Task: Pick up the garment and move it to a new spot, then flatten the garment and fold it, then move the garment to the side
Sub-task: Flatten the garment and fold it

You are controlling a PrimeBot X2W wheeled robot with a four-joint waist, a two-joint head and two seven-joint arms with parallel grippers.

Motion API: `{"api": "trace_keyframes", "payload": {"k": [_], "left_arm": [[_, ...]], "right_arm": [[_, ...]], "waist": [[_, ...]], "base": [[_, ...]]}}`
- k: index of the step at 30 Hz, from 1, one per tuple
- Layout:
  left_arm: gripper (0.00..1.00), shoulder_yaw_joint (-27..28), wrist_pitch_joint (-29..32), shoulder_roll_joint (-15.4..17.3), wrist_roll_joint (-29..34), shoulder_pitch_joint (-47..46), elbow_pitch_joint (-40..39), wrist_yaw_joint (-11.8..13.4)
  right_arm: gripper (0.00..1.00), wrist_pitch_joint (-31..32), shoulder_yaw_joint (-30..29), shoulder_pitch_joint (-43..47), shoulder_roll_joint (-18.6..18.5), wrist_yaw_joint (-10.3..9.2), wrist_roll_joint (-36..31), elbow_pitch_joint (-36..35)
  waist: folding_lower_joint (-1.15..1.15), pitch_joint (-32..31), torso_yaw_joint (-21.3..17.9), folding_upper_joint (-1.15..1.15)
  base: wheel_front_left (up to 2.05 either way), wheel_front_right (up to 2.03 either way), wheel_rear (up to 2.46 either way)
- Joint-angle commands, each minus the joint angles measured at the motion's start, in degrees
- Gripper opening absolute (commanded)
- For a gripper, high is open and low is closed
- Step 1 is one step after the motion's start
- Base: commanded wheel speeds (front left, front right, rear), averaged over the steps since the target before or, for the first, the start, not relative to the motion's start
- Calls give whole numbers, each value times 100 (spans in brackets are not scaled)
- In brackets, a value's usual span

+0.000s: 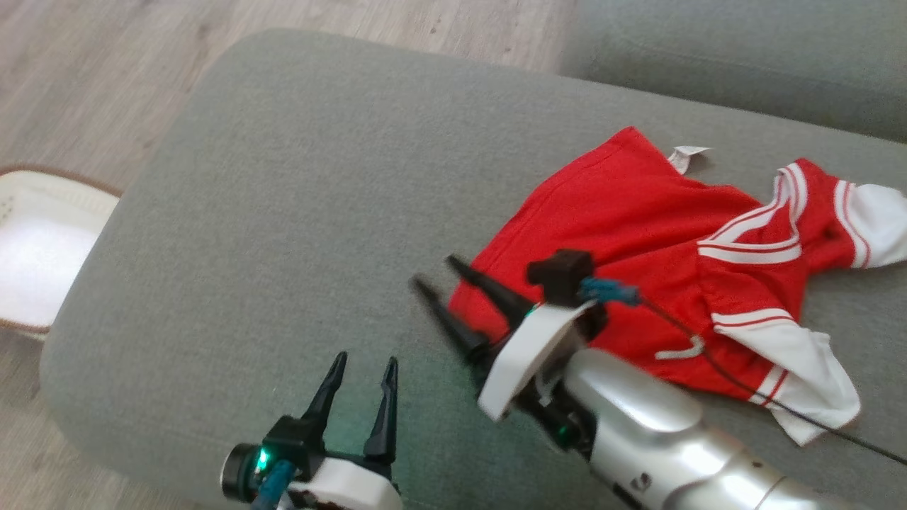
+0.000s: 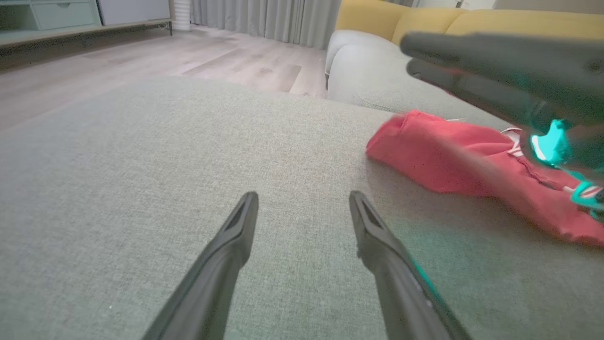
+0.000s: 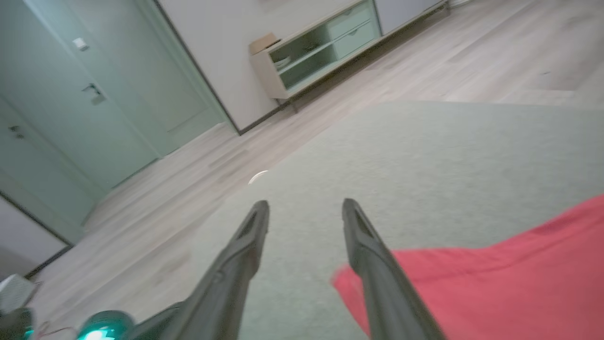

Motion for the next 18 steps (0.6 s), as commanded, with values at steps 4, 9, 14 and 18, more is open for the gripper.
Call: {"api": "trace_keyframes", "payload": {"k": [4, 9, 14, 18], "left_arm": [[100, 429, -47, 8, 147, -13, -87, -50], [100, 615, -47, 8, 220, 8, -85, -61], [100, 868, -47, 8, 331, 5, -42, -39], [100, 1118, -47, 8, 450, 33, 13, 13]], "right_arm": [[100, -162, 160, 7, -88, 19, 315, -316], [100, -325, -794, 10, -410, 19, -88, 451], [100, -331, -2522, 338, -595, 19, -1136, 647], [100, -332, -3732, 869, -544, 19, -2033, 590]], "waist": [[0, -221, -340, 0], [0, -363, -729, 0], [0, -460, -1127, 0], [0, -531, -1392, 0]], "base": [[0, 0, 0], [0, 0, 0], [0, 0, 0], [0, 0, 0]]}}
